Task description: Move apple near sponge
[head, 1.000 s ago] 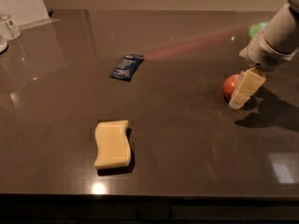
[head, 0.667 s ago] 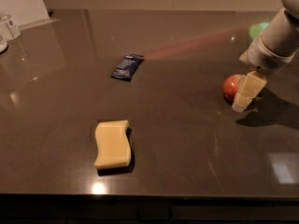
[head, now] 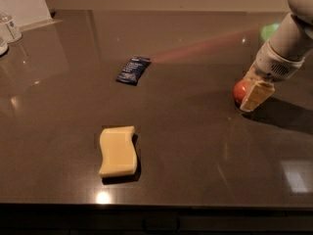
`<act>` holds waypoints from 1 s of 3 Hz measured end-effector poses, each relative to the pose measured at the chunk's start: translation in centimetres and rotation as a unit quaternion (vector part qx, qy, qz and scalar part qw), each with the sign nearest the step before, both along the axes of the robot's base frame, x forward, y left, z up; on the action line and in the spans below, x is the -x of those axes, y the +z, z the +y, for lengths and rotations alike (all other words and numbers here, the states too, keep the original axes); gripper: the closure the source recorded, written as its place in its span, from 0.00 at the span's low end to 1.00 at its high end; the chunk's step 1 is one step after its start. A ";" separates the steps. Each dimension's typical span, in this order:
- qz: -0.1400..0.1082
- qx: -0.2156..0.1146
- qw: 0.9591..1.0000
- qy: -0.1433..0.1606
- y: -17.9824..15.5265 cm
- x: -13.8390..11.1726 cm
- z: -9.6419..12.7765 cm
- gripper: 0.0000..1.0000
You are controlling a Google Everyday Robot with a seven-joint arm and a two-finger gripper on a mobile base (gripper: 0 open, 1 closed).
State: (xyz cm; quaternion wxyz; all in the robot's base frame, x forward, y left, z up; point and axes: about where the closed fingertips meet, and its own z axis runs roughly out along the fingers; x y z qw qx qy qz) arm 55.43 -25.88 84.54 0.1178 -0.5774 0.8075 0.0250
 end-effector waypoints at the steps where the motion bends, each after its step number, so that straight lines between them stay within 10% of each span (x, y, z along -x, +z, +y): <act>1: 0.021 -0.006 1.000 0.007 0.3 0.2 0.5 0.62; 3: 0.047 -0.058 0.995 0.073 3.9 3.1 7.7 1.00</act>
Offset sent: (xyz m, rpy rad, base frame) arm -0.0334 0.0711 0.0466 0.1448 0.1670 0.1201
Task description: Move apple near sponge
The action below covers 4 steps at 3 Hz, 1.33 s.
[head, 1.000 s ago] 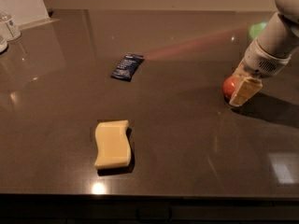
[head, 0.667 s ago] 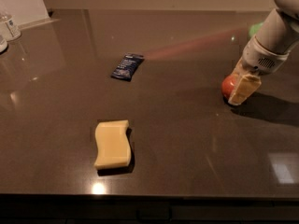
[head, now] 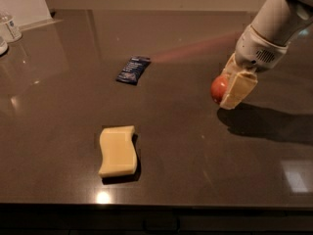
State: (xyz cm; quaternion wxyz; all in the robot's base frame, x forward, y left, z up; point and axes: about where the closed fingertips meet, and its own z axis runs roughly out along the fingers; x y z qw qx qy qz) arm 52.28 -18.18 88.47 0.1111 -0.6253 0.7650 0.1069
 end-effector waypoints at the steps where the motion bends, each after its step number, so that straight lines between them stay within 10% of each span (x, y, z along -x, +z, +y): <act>1: -0.013 -0.021 0.999 0.045 1.6 3.1 4.1 1.00; 4: -0.046 -0.024 0.993 0.107 1.9 7.4 9.1 1.00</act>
Offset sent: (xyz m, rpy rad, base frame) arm -0.1026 0.1044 0.0374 0.0959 -0.1136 0.2521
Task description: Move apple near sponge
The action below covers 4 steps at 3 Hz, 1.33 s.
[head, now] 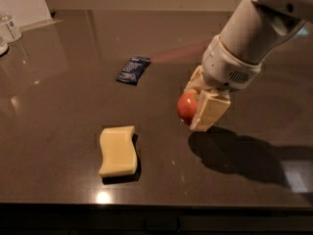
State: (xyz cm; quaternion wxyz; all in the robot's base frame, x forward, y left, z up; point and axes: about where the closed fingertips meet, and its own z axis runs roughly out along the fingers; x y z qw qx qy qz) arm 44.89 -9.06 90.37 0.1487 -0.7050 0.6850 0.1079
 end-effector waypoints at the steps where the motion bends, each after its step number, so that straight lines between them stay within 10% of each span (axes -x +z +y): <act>1: -0.018 0.013 0.999 0.023 -1.7 1.0 2.5 1.00; 3: -0.029 0.025 0.999 0.036 -4.6 1.6 5.3 1.00; 4: -0.030 0.022 0.999 0.039 -5.4 1.7 6.4 0.84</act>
Offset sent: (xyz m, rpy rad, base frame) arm -0.0183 0.0594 -0.0519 -0.0618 -0.0631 0.0905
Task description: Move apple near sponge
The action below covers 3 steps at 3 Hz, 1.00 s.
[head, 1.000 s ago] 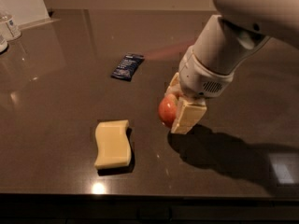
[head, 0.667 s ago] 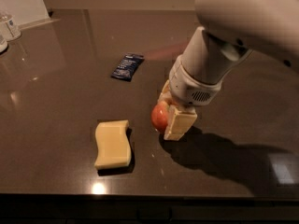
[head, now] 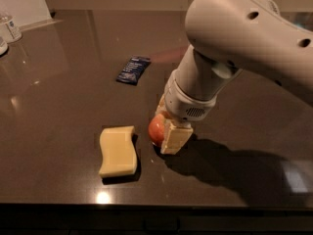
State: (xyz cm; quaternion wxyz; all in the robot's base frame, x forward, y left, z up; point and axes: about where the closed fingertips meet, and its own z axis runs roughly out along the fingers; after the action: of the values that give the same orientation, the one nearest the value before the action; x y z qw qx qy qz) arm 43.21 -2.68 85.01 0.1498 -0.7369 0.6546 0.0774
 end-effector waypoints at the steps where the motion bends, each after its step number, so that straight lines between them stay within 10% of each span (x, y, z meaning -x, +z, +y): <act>1: 0.003 -0.010 1.000 0.001 -0.5 0.0 1.0 0.59; 3: 0.000 -0.008 1.000 0.002 -0.3 0.2 1.0 0.13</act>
Offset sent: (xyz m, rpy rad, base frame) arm -0.0003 0.0082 -0.0043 0.0163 0.0050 0.0009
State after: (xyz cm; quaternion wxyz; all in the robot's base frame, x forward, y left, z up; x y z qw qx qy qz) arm 43.06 -1.63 84.71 0.1554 -0.7370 0.6525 0.0834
